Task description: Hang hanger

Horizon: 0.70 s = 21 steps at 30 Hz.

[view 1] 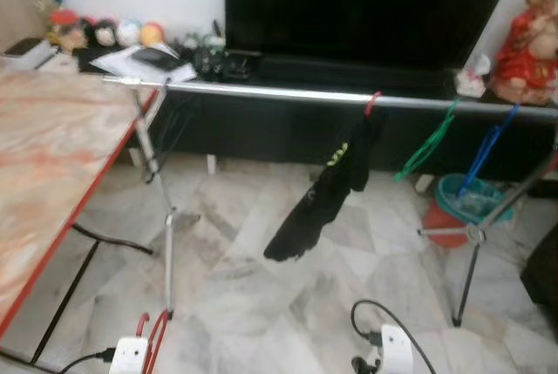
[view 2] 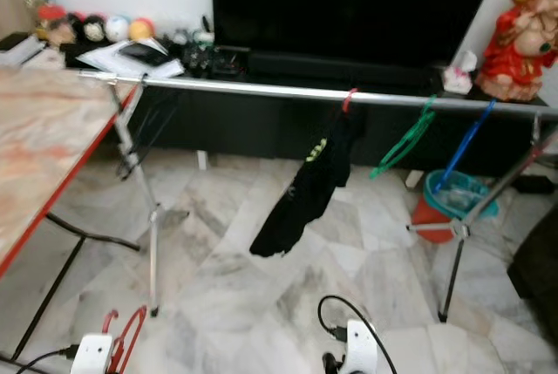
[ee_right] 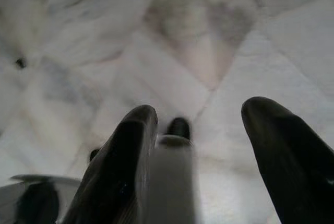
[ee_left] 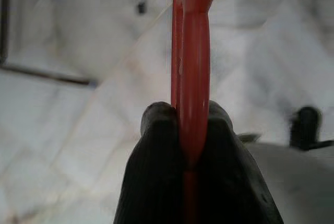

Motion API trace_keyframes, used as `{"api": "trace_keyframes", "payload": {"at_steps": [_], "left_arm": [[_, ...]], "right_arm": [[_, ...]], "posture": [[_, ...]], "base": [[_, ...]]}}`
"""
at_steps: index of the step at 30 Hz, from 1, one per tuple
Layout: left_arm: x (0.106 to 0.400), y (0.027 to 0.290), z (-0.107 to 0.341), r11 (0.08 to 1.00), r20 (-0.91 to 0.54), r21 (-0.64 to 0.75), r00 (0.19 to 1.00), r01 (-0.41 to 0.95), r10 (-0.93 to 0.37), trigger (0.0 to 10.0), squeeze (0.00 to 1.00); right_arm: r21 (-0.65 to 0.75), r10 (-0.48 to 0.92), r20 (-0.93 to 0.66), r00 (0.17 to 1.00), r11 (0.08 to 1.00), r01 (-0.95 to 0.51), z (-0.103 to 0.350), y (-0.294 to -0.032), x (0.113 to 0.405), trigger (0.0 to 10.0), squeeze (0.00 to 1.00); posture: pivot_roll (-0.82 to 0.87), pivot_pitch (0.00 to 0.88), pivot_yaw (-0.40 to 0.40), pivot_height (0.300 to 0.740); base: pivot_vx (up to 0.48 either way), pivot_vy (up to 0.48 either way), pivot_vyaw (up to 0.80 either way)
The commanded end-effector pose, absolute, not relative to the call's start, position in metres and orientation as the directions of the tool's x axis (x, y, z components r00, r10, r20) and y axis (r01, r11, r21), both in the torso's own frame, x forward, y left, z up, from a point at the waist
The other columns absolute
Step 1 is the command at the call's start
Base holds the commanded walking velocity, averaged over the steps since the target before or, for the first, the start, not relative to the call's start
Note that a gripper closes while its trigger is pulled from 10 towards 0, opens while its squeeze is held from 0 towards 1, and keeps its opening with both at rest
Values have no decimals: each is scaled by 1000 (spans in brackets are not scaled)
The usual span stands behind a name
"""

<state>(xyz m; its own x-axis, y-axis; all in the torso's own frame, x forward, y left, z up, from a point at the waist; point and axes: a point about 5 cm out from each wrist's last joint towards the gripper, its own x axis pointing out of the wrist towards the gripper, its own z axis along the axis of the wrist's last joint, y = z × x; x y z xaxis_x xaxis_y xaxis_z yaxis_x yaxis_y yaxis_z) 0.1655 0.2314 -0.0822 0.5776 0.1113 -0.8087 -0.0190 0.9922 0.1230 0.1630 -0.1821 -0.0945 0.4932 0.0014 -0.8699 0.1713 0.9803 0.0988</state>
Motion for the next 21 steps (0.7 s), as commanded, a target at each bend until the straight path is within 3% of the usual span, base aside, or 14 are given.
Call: {"api": "trace_keyframes", "payload": {"at_steps": [1, 21], "left_arm": [[166, 228, -83, 993, -808, 117, 580, -8, 99, 10000, 0], [173, 224, -81, 992, -804, 125, 588, 12, 94, 10000, 0]], "right_arm": [[87, -17, -863, 506, 980, 181, -92, -185, 167, 10000, 0], [87, -23, -861, 509, 977, 192, -91, -184, 170, 10000, 0]], "posture": [[138, 6, -83, 736], [131, 39, -72, 736]], "base": [[412, 0, 0], [424, 0, 0]]}}
